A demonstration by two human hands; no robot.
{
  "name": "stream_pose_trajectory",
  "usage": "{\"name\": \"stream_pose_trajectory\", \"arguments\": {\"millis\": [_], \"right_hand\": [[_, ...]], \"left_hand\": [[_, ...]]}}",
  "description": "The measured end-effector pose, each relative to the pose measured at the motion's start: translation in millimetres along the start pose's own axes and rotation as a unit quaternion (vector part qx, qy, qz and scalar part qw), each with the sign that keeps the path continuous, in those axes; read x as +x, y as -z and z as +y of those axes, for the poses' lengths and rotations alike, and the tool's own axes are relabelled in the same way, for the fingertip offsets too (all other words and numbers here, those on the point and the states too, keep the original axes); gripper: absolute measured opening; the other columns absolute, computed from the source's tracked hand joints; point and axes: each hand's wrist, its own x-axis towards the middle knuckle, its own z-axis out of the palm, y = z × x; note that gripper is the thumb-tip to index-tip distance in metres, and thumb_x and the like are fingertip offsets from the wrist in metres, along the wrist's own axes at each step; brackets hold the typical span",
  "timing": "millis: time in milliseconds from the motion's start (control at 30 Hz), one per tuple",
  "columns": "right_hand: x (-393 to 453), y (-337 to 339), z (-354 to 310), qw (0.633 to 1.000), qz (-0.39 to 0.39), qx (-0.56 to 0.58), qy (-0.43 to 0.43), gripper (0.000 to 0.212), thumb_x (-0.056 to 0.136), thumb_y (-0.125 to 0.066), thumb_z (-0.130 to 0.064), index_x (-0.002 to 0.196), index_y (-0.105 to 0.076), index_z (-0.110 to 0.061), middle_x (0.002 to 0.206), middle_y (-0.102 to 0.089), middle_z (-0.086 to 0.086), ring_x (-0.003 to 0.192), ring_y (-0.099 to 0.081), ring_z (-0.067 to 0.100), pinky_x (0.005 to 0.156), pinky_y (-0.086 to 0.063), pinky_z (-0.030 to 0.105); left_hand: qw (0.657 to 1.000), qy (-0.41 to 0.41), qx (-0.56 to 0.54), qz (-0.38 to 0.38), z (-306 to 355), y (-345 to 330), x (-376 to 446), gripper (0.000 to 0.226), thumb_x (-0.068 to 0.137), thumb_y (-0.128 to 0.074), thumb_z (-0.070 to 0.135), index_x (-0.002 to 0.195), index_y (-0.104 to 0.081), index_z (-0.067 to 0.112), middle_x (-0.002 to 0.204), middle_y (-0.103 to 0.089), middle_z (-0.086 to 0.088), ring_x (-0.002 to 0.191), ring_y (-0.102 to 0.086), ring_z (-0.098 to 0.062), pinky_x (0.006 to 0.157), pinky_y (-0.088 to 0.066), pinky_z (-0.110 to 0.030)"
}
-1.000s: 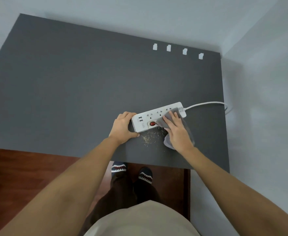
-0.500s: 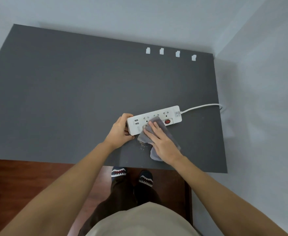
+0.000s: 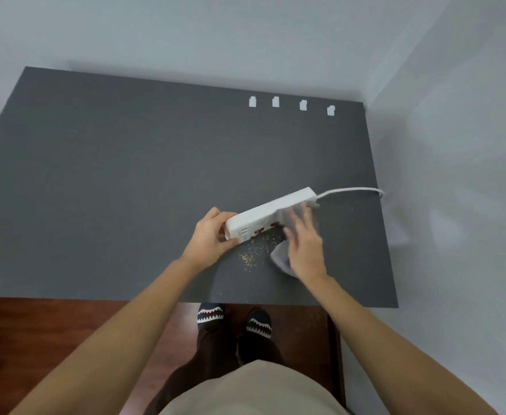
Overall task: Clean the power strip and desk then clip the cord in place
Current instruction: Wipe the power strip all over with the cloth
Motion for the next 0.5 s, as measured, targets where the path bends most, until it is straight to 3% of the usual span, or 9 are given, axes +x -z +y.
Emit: {"name": "stream_pose_trajectory", "arguments": {"millis": [67,100,200,233,333,367,400,500], "right_hand": [[-16,-4,-11,0.984,-0.080,-0.014,0.158,0.046,0.095,-0.046,-0.014,0.141,-0.041,-0.011,0.155,-0.027,0.014,0.144,-0.021,0.027,0.118,-0.019,0.038],[-19,-3,-5,0.980,-0.082,-0.020,0.180,0.047,0.095,-0.045,-0.012,0.141,-0.040,-0.011,0.155,-0.026,0.014,0.145,-0.017,0.026,0.118,-0.019,0.041],[-9,6,15,1.000,0.019,-0.011,0.008,0.048,0.094,-0.052,-0.007,0.140,-0.043,-0.013,0.156,-0.026,0.011,0.145,-0.017,0.023,0.114,-0.028,0.048],[-5,7,11,1.000,0.018,-0.012,0.003,0.047,0.094,-0.053,-0.006,0.139,-0.043,-0.012,0.155,-0.025,0.011,0.144,-0.019,0.024,0.113,-0.029,0.046],[-11,-5,-7,0.977,-0.098,-0.057,0.183,0.048,0.092,-0.051,-0.008,0.139,-0.042,-0.008,0.153,-0.029,0.016,0.143,-0.023,0.028,0.115,-0.021,0.037],[-11,-7,-6,0.967,-0.095,-0.076,0.221,0.048,0.092,-0.048,-0.009,0.139,-0.042,-0.008,0.152,-0.031,0.016,0.143,-0.022,0.028,0.116,-0.020,0.036],[-6,-6,-2,0.975,-0.080,-0.067,0.198,0.047,0.092,-0.046,-0.010,0.139,-0.043,-0.009,0.152,-0.032,0.016,0.143,-0.022,0.028,0.117,-0.021,0.038],[12,-2,3,0.997,0.037,-0.026,-0.065,0.044,0.098,-0.045,-0.014,0.141,-0.040,-0.012,0.156,-0.022,0.015,0.144,-0.018,0.030,0.116,-0.027,0.045]], "left_hand": [[0.994,-0.061,0.074,0.054,1,-1,0,0.045,0.073,-0.073,0.002,0.114,-0.063,0.016,0.093,-0.048,-0.004,0.082,-0.055,-0.018,0.079,-0.048,-0.026],[0.990,-0.077,0.093,0.072,2,0,0,0.044,0.072,-0.071,-0.001,0.112,-0.064,0.016,0.090,-0.047,-0.002,0.079,-0.052,-0.017,0.077,-0.045,-0.023],[0.985,-0.093,0.123,0.078,0,-3,-5,0.043,0.073,-0.068,-0.004,0.110,-0.065,0.015,0.088,-0.043,0.001,0.075,-0.048,-0.015,0.072,-0.040,-0.019],[0.985,-0.087,0.126,0.078,-2,-7,-8,0.042,0.072,-0.068,-0.005,0.109,-0.066,0.015,0.088,-0.043,0.001,0.074,-0.048,-0.016,0.072,-0.040,-0.021],[0.988,-0.045,0.109,0.095,-7,-17,-13,0.040,0.072,-0.067,-0.006,0.106,-0.067,0.015,0.087,-0.045,-0.002,0.071,-0.049,-0.016,0.070,-0.041,-0.023],[0.989,-0.036,0.104,0.100,-8,-18,-14,0.039,0.072,-0.067,-0.006,0.106,-0.067,0.015,0.087,-0.045,-0.001,0.070,-0.049,-0.016,0.070,-0.040,-0.023],[0.989,-0.033,0.103,0.100,-8,-20,-15,0.039,0.072,-0.067,-0.006,0.106,-0.067,0.015,0.087,-0.045,0.000,0.070,-0.049,-0.016,0.070,-0.040,-0.023],[0.988,-0.031,0.113,0.102,-7,-22,-16,0.038,0.072,-0.067,-0.004,0.106,-0.067,0.014,0.088,-0.047,-0.002,0.071,-0.050,-0.018,0.070,-0.041,-0.024]]}}
